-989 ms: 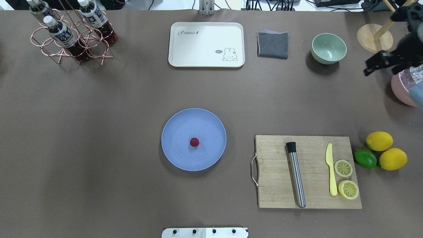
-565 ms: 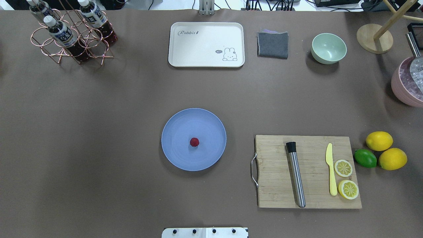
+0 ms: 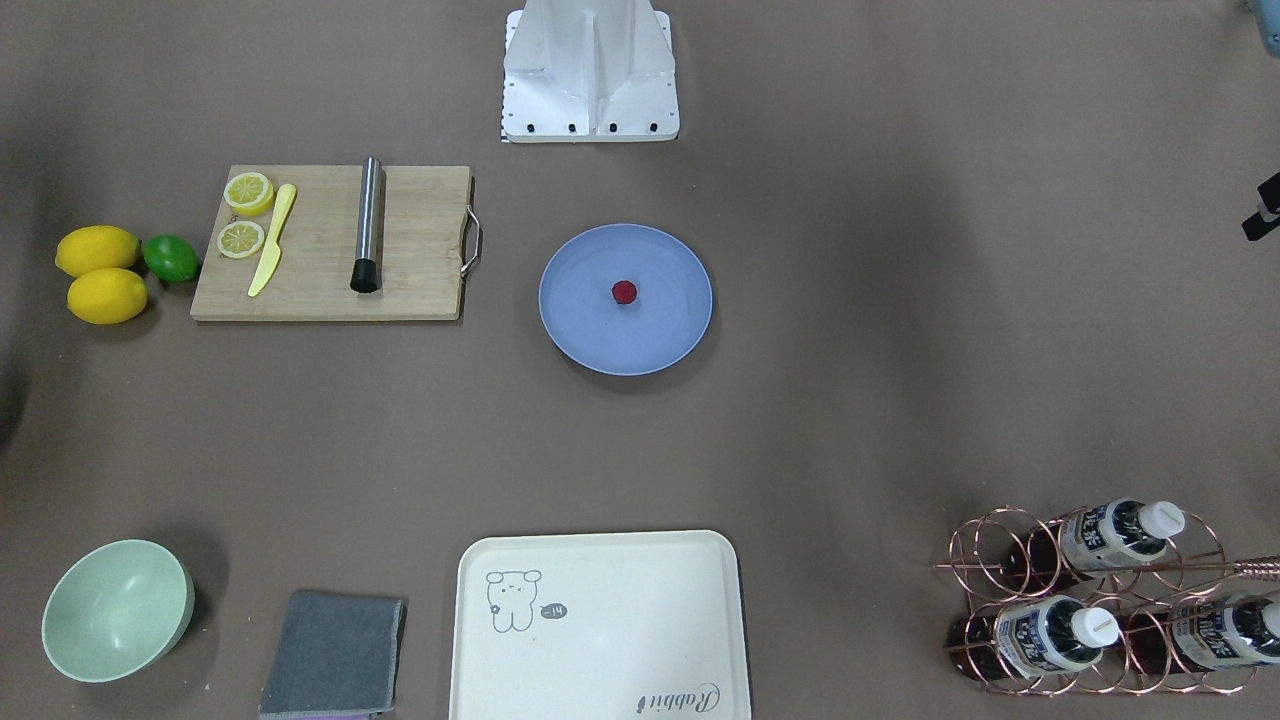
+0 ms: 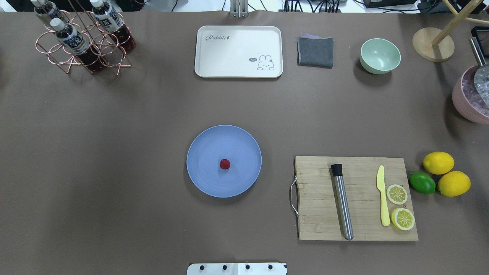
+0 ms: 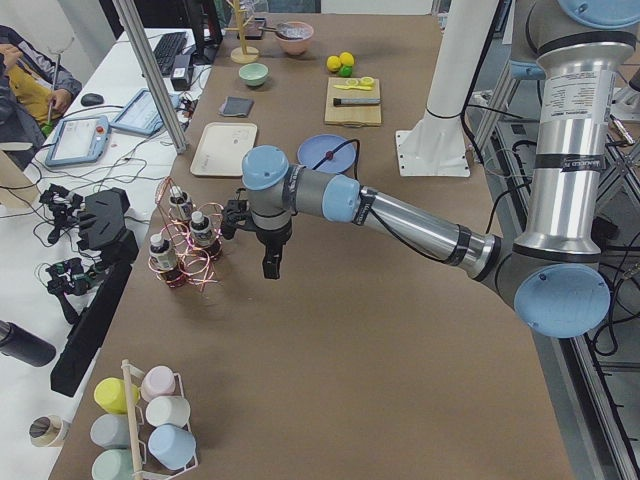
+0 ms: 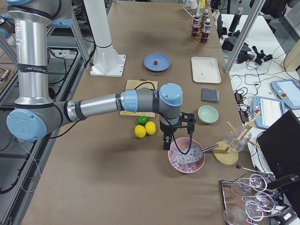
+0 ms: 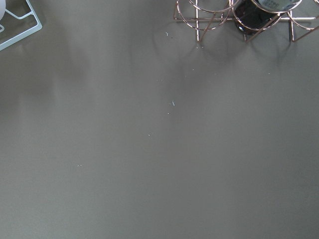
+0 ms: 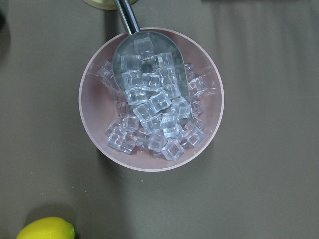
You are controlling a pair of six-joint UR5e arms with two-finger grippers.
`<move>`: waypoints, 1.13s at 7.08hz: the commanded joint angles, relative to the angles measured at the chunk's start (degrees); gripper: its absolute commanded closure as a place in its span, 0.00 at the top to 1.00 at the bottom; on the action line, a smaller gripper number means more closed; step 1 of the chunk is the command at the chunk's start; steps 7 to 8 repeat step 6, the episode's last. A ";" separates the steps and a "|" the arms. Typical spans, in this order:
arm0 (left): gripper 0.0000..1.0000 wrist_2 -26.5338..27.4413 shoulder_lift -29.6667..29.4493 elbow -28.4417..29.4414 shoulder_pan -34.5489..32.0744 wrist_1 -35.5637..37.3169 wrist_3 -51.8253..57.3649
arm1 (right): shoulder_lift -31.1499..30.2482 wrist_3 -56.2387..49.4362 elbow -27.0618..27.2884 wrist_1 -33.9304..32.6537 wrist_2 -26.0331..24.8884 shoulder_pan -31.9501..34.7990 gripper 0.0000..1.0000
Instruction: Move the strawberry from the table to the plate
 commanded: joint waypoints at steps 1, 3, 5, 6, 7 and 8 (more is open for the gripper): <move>0.98 0.34 -0.21 -0.70 -1.15 -0.24 -0.33 | -0.86 0.06 0.42 1.18 0.46 0.15 1.00; 0.97 2.26 -0.38 -0.44 -1.07 -0.51 0.02 | -0.59 -0.11 -0.01 1.62 -0.14 0.15 1.00; 0.98 2.98 -0.12 -1.48 -2.20 -0.77 0.19 | -0.15 -0.11 -0.45 1.62 -0.06 -0.02 1.00; 0.97 2.98 -0.21 -1.06 -2.12 -1.03 0.02 | -0.07 -0.11 -0.45 1.53 0.12 -0.11 1.00; 0.97 2.98 -0.21 -1.06 -2.12 -1.03 0.02 | -0.07 -0.11 -0.45 1.53 0.12 -0.11 1.00; 0.97 2.98 -0.21 -1.06 -2.12 -1.03 0.02 | -0.07 -0.11 -0.45 1.53 0.12 -0.11 1.00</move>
